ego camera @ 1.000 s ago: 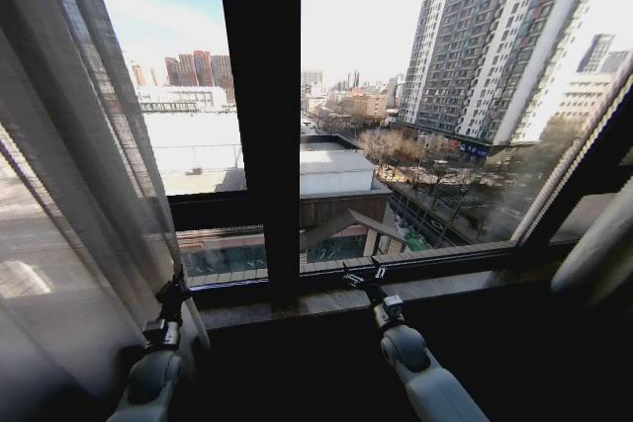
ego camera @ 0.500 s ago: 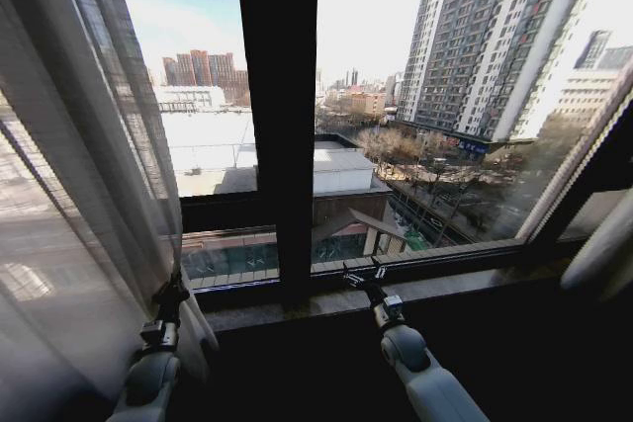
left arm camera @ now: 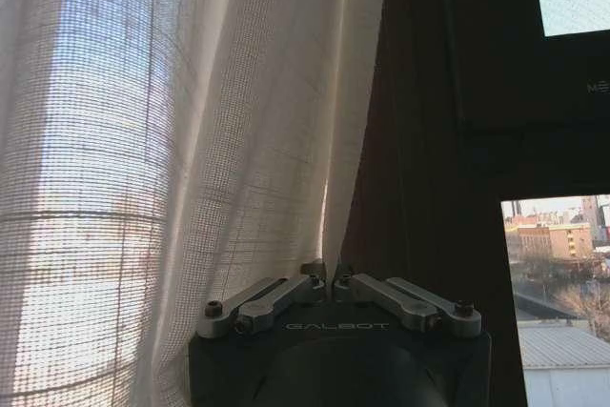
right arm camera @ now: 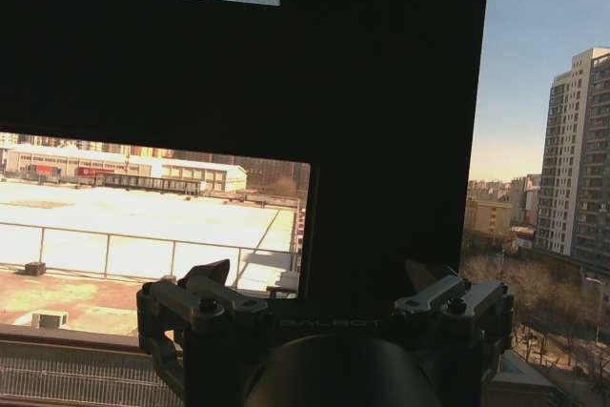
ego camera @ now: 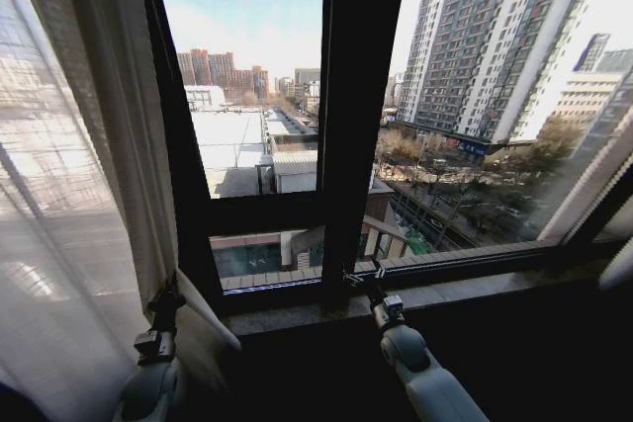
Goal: Open the curtains by pulling them apart, changing their state from closed to fully open.
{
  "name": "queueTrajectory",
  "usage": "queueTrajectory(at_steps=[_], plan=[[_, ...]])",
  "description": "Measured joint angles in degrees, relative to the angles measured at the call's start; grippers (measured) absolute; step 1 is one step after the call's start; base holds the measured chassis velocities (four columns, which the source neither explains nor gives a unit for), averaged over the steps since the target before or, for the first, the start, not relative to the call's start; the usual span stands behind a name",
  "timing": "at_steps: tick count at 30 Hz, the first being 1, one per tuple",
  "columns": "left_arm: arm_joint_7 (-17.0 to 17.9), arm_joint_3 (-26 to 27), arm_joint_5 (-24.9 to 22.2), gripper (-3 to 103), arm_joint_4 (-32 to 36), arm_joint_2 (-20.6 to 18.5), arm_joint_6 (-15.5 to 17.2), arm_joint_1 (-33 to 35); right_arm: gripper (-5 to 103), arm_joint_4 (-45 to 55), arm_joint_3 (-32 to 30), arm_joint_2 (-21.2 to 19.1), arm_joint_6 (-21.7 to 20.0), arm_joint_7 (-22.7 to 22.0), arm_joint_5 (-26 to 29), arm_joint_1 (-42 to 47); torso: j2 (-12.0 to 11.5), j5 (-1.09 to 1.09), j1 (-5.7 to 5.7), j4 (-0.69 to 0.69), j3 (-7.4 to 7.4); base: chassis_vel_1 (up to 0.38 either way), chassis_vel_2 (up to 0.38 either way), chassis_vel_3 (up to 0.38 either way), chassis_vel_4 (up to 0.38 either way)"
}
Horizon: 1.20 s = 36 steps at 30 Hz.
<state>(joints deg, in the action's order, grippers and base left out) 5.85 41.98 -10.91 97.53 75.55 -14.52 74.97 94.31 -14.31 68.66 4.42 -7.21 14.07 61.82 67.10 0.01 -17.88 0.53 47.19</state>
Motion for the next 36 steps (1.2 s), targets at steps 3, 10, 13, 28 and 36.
queueTrajectory(at_steps=[3, 10, 13, 28, 36], plan=[[0.0, 0.16, 0.02, 0, 0.19, 0.0, -0.04, 0.01, 100, 0.0, 0.0, 0.0, 0.0, 0.0, 0.0, 0.0, 0.0, -0.03, 0.0, -0.04, 0.01, 0.371, 0.338, -0.352, -0.347], [0.0, 0.22, 0.1, 0, 0.44, 0.27, -0.05, -0.06, 100, 0.01, 0.0, 0.0, 0.0, 0.0, 0.0, 0.0, 0.0, 0.0, -0.01, -0.02, 0.01, 0.361, 0.359, -0.353, -0.358], [0.0, 0.23, 0.25, 0, 0.36, 0.57, -0.02, -0.18, 100, 0.01, 0.0, 0.0, 0.0, 0.0, 0.0, 0.0, 0.0, -0.01, -0.01, -0.02, 0.01, 0.344, 0.348, -0.337, -0.356], [0.2, -0.16, 1.1, 0, -0.99, 1.25, 0.0, -1.03, 100, 0.01, 0.0, 0.0, 0.0, 0.0, 0.0, 0.0, 0.0, -0.02, -0.01, -0.02, 0.01, 0.346, 0.351, -0.346, -0.348], [0.42, -0.17, 1.16, 0, -1.77, 1.34, -0.05, -1.33, 100, 0.0, 0.0, 0.0, 0.0, 0.0, 0.0, 0.0, 0.0, 0.01, -0.01, -0.02, 0.01, 0.35, 0.364, -0.359, -0.354]])
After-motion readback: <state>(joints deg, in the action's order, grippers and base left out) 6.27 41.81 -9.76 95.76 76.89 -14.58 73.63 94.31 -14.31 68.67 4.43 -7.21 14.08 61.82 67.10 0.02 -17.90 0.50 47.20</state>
